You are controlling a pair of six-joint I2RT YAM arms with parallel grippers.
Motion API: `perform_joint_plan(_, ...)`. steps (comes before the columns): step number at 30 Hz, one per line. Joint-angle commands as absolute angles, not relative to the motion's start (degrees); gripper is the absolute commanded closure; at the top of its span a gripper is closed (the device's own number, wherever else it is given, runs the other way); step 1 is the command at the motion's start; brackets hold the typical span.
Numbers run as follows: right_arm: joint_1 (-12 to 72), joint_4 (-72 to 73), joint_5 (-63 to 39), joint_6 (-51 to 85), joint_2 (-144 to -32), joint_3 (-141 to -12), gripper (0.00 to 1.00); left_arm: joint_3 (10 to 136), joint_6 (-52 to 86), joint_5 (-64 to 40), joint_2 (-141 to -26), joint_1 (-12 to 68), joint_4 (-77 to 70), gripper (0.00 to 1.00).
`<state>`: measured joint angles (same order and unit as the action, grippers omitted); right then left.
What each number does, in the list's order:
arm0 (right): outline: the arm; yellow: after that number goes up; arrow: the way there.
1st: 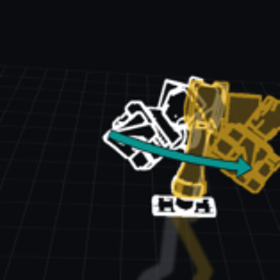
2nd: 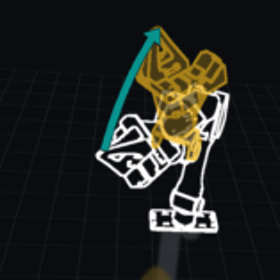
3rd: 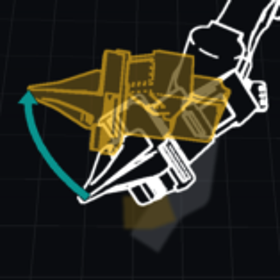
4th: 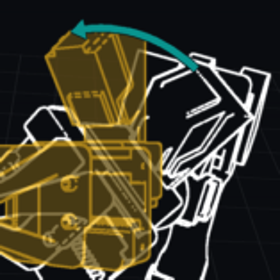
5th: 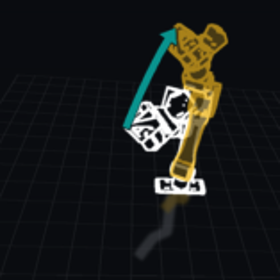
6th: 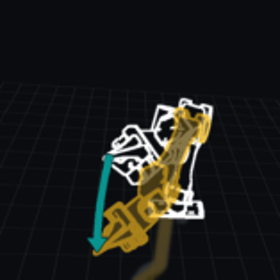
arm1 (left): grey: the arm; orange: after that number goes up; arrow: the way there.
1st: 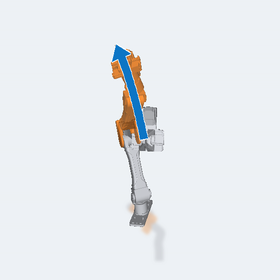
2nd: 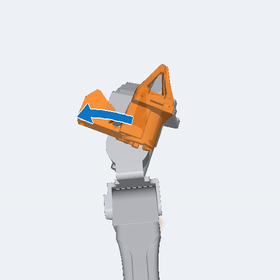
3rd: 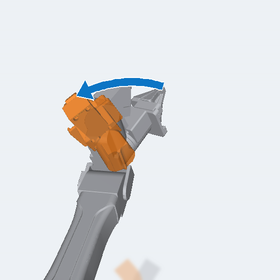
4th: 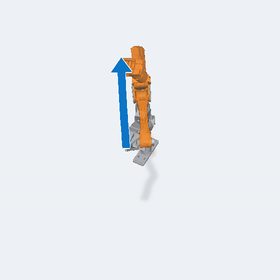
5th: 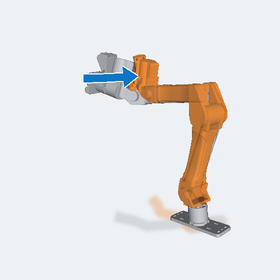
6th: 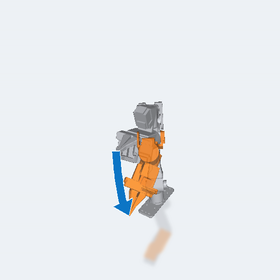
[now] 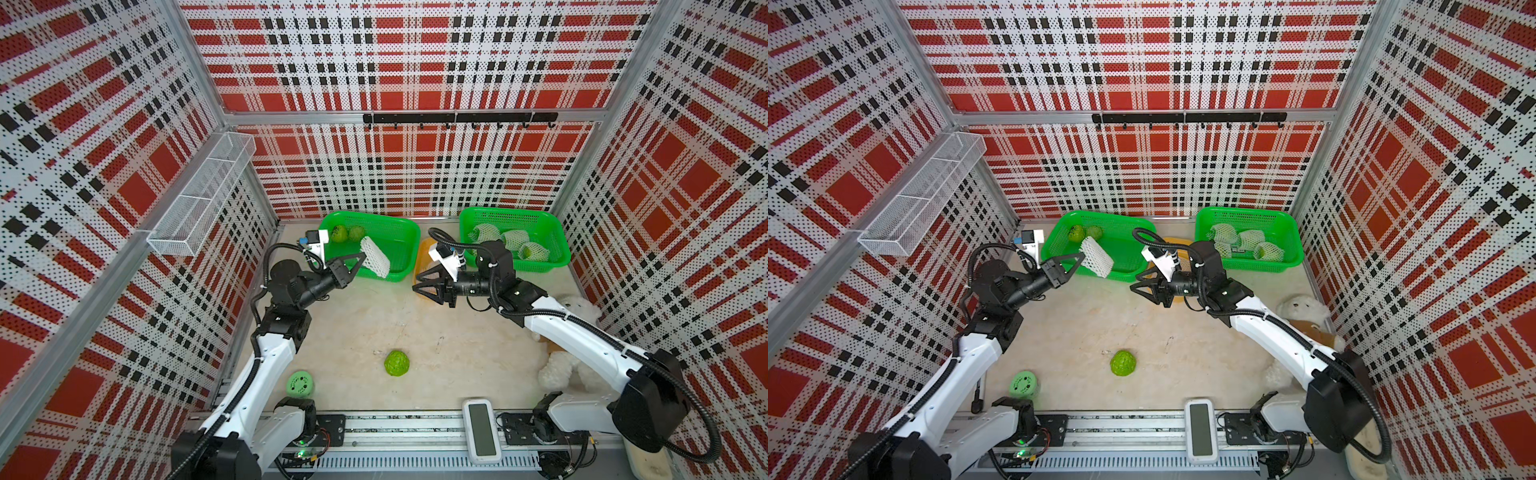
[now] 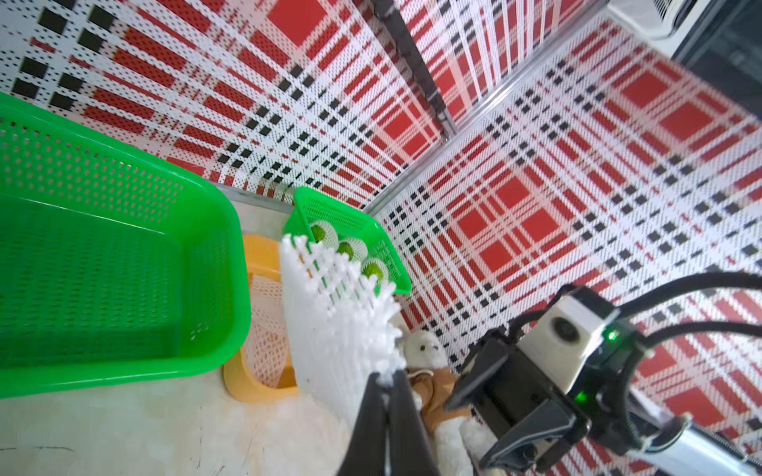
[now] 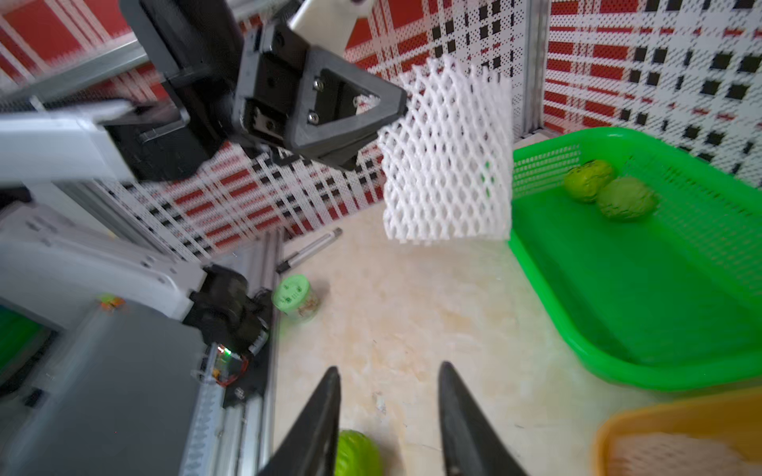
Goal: Sleeve custard apples in foam nets
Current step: Open the foam net.
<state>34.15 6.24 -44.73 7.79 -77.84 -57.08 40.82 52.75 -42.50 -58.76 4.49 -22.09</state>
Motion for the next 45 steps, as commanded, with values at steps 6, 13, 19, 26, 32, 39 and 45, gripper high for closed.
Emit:
perform_joint_plan(6,35.9,39.7,-46.6,34.4,-87.5,-58.3,1.0,39.7,73.8,-48.0,-61.5,1.5,-42.6,1.0)
perform_joint_plan(13,37.7,49.3,-45.5,41.3,-93.1,-60.8,1.0,39.9,74.9,-50.3,-61.7,1.5,-46.2,1.0)
perform_joint_plan(19,38.3,48.7,-44.6,40.6,-94.0,-62.3,1.0,39.8,78.0,-52.6,-63.0,1.5,-51.3,1.0)
perform_joint_plan(26,38.5,47.6,-44.6,39.2,-94.5,-63.3,1.0,39.3,78.4,-53.9,-63.0,1.5,-51.7,1.0)
perform_joint_plan(32,39.1,47.4,-44.7,38.3,-95.5,-65.0,1.0,39.3,79.0,-54.7,-62.6,1.9,-52.6,1.0)
perform_joint_plan(39,39.7,51.4,-44.9,40.5,-97.3,-66.4,1.0,39.1,79.4,-54.7,-61.7,2.1,-53.8,1.0)
perform_joint_plan(45,39.7,57.9,-44.3,43.6,-98.4,-66.6,1.0,38.0,79.1,-54.4,-61.7,1.8,-53.6,1.0)
